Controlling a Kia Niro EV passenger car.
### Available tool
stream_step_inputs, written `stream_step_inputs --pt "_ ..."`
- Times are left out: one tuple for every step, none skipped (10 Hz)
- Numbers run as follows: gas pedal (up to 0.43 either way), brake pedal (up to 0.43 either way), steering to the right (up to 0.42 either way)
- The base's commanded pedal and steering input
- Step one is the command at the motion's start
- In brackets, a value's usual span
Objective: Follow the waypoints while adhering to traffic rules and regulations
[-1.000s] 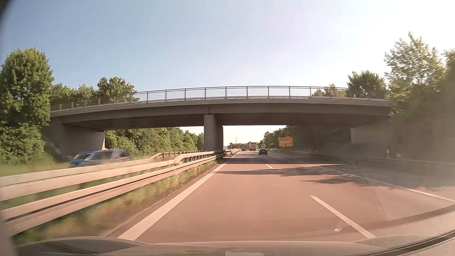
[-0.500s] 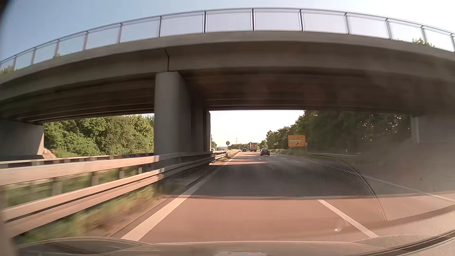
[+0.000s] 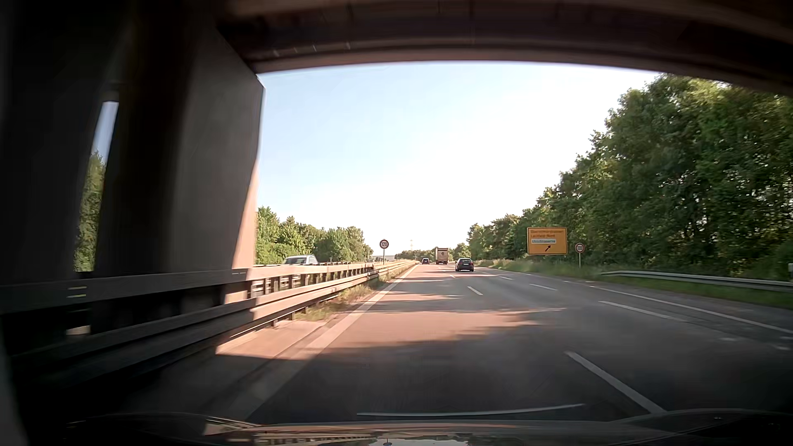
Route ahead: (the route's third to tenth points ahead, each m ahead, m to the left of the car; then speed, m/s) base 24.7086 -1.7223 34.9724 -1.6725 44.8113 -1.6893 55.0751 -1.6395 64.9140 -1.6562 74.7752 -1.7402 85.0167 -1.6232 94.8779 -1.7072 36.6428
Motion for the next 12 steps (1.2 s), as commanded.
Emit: stream_step_inputs --pt "0.287 0.012 -0.001" --pt "0.287 0.012 -0.001" --pt "0.287 0.012 0.000" --pt "0.287 0.012 0.000" --pt "0.287 0.012 0.000" --pt "0.287 0.012 0.000" --pt "0.287 0.012 0.000" --pt "0.287 0.012 0.000" --pt "0.287 0.012 0.000" --pt "0.287 0.012 0.000" --pt "0.299 0.012 0.000" --pt "0.299 0.012 0.000"
